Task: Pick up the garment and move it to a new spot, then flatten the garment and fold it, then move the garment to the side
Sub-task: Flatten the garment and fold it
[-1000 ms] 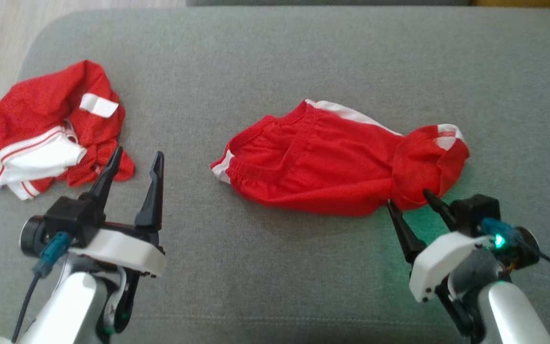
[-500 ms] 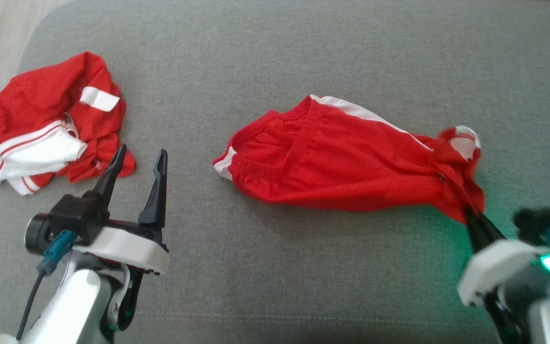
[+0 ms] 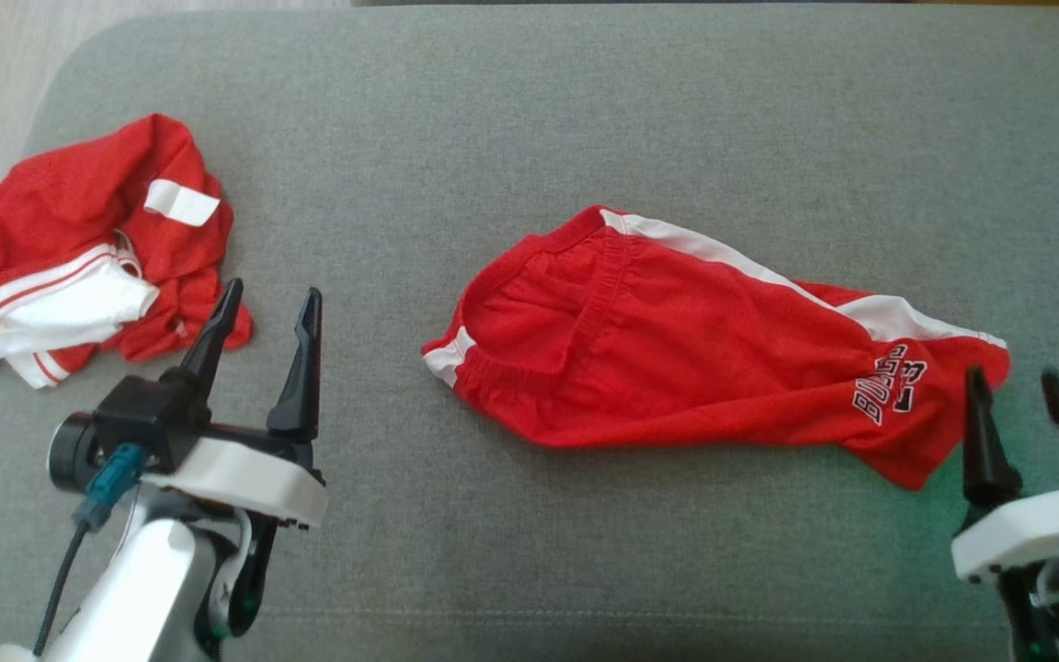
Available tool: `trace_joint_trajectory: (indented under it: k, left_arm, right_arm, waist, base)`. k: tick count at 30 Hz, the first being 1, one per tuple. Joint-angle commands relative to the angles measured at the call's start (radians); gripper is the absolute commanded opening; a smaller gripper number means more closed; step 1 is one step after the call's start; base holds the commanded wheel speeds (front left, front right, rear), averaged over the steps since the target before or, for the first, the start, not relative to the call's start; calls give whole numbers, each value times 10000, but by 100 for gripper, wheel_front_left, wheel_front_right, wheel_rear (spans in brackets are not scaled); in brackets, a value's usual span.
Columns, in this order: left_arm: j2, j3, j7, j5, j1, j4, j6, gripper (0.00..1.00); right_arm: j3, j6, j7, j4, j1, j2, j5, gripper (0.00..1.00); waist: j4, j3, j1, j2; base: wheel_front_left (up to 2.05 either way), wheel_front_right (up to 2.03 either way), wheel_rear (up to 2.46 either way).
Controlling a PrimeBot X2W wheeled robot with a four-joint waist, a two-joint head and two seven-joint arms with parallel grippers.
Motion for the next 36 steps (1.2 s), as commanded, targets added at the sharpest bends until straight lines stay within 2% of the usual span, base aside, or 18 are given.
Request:
trace_joint_trajectory:
  k: [1,6,12,29,32,36]
  left_arm:
    - [240,473,-118,94,-319,-327,97,100]
    - [203,520,-122,37,-164,-363,253,100]
    - [212,474,-81,2,36,-392,352,100]
    - [324,265,83,138,66,-684,511,100]
    - [273,12,167,330,-250,-753,417,100]
    - [-149,-729,510,537,-1144,-700,-81,100]
  right_arm:
    - [439,42,-419,-711,-367,-83,-256,100]
    - [1548,42,-1049,-1490,-603,-83,-890,100]
    - [2601,42,-1032,-1665,-650,-82,-895,100]
    - [2604,42,-984,-1513,-515,-82,-639,100]
    - [2600,42,-987,-1540,-544,-82,-609,100]
    - [2630,42,-989,-1591,-682,-82,-568,100]
  waist:
    - [6,-63,0,0]
    - [40,-278,0,0]
    - [160,-546,0,0]
    - [221,-632,0,0]
    - [190,-505,0,0]
    - [70,-182,0,0]
  base:
    - [0,0,0]
    - [0,0,0]
    - [0,0,0]
    - [0,0,0]
    - [0,0,0]
    - [0,0,0]
